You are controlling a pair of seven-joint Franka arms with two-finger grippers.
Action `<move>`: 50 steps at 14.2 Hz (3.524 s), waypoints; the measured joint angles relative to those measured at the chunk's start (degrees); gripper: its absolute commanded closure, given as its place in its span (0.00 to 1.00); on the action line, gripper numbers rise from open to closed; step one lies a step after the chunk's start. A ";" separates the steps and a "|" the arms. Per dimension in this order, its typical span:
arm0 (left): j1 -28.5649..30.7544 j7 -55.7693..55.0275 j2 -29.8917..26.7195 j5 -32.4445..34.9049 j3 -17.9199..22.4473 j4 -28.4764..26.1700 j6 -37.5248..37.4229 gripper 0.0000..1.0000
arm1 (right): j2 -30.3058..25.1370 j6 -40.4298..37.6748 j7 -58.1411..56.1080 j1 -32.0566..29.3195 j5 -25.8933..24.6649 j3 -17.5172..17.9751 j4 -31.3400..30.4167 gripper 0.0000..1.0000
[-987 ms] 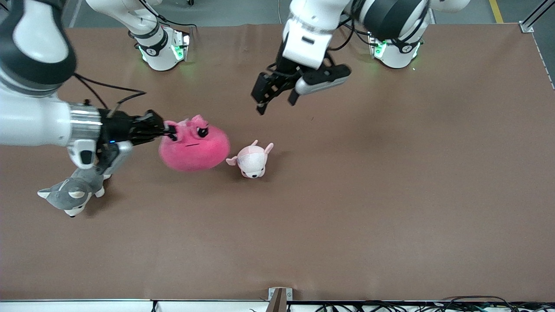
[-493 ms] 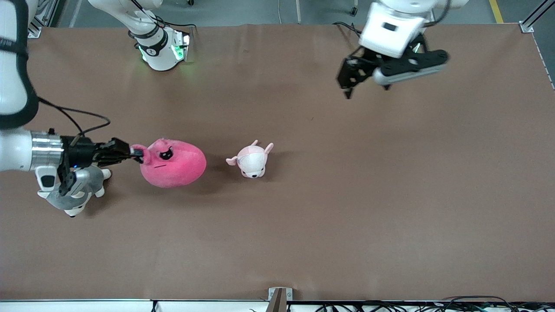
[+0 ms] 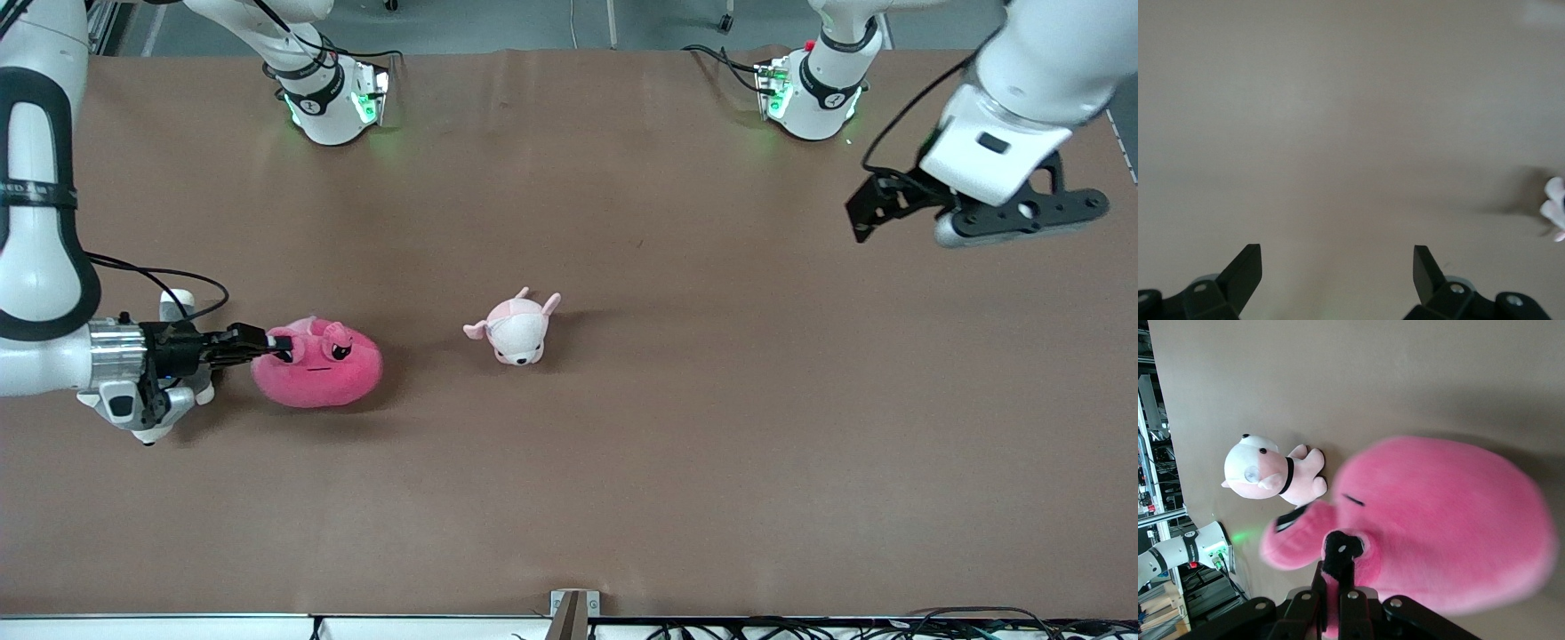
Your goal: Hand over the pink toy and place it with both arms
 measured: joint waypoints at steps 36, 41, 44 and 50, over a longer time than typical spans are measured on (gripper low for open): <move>16.57 18.90 -2.99 -6.99 -0.27 -4.61 6.66 0.00 | -6.84 0.75 10.89 -1.31 -16.68 -1.70 8.45 0.00; 7.93 18.90 -2.71 -6.99 8.23 -4.61 6.65 0.00 | -14.36 -1.77 24.55 -0.79 -22.35 -1.80 8.45 0.00; 0.97 18.90 -2.71 -6.99 15.26 -4.60 6.65 0.00 | -17.43 -1.77 30.79 2.96 -33.39 -1.28 8.50 0.00; -2.28 18.90 -2.71 -6.99 18.00 -4.60 6.64 0.00 | -17.92 -1.15 32.76 2.80 -37.44 -2.01 11.86 0.00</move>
